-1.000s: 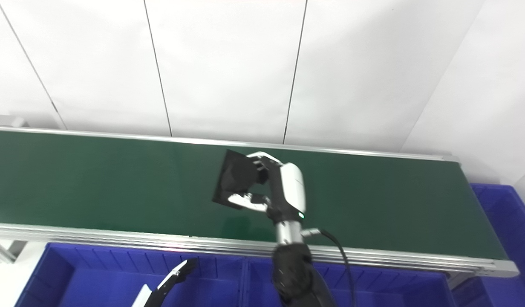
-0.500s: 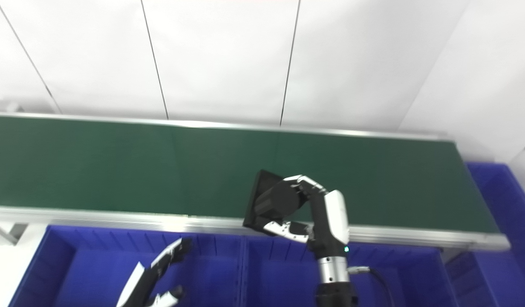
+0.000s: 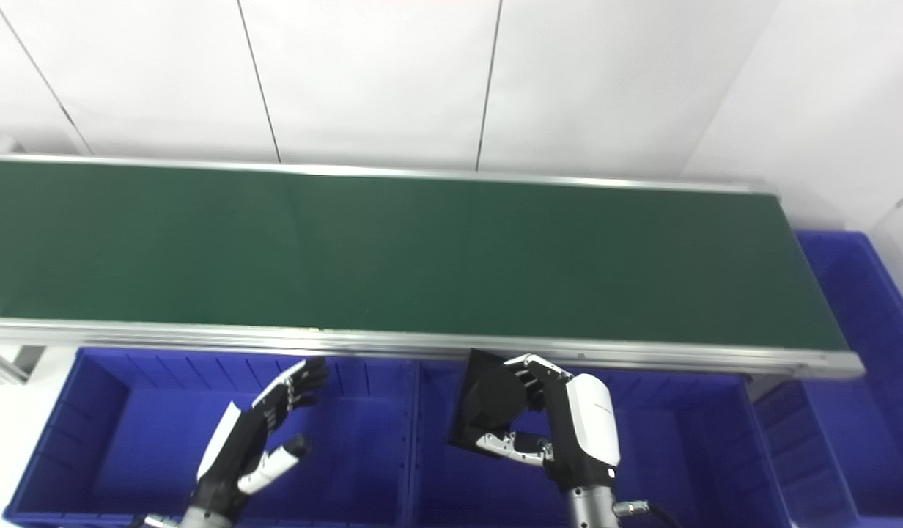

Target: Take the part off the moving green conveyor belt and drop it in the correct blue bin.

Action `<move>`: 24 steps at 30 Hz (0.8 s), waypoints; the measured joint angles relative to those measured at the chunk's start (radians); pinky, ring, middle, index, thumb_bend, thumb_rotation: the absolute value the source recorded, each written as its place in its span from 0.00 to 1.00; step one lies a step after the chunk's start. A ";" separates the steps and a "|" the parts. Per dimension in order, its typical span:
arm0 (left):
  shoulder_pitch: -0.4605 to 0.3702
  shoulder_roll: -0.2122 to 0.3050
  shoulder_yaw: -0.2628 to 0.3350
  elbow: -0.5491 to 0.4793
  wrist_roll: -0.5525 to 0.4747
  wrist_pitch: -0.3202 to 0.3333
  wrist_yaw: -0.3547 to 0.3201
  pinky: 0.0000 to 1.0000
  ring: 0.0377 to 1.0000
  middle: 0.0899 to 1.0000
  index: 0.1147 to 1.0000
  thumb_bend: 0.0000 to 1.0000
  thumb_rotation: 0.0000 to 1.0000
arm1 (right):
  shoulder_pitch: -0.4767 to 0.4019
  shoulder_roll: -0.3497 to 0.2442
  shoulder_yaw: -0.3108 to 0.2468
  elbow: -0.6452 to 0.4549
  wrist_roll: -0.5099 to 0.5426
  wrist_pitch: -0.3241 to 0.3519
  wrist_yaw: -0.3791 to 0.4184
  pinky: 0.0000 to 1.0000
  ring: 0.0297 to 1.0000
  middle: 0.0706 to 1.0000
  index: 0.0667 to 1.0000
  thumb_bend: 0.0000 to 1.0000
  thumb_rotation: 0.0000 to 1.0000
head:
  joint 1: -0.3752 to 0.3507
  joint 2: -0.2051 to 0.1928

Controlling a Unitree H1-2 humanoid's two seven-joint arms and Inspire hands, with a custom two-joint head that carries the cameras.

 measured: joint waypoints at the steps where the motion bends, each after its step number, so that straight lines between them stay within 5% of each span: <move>1: 0.001 -0.006 0.004 -0.003 0.000 0.000 -0.007 0.78 0.83 0.84 0.84 0.75 0.82 | 0.000 -0.003 0.000 0.016 -0.001 0.000 -0.005 0.37 0.38 0.43 0.46 0.52 0.00 | 0.000 0.000; 13: 0.025 -0.020 0.054 -0.022 0.009 0.000 -0.060 0.79 0.83 0.84 0.85 0.75 0.84 | 0.008 -0.022 0.006 0.072 0.025 0.058 0.078 0.47 0.53 0.44 0.48 0.52 0.00 | -0.005 0.014; 15: 0.025 -0.021 0.055 -0.032 0.017 0.000 -0.061 0.79 0.83 0.84 0.85 0.75 0.83 | 0.008 -0.019 0.005 0.074 0.030 0.086 0.093 0.53 0.64 0.68 0.46 0.52 0.10 | -0.008 0.014; 16: 0.025 -0.021 0.057 -0.033 0.017 0.000 -0.062 0.78 0.83 0.84 0.85 0.75 0.83 | 0.008 -0.019 0.006 0.075 0.032 0.095 0.101 0.61 0.72 0.75 0.63 0.61 0.10 | -0.008 0.014; 18: 0.026 -0.022 0.063 -0.033 0.015 0.000 -0.070 0.78 0.83 0.84 0.85 0.75 0.82 | 0.010 -0.022 0.012 0.075 0.037 0.098 0.112 0.73 0.84 0.85 0.80 0.72 0.16 | -0.011 0.014; 24: 0.028 -0.031 0.078 -0.032 0.006 0.000 -0.083 0.78 0.83 0.84 0.84 0.75 0.82 | 0.023 -0.036 0.032 0.070 0.065 0.045 0.095 0.80 0.93 0.97 0.96 0.85 0.45 | -0.014 0.005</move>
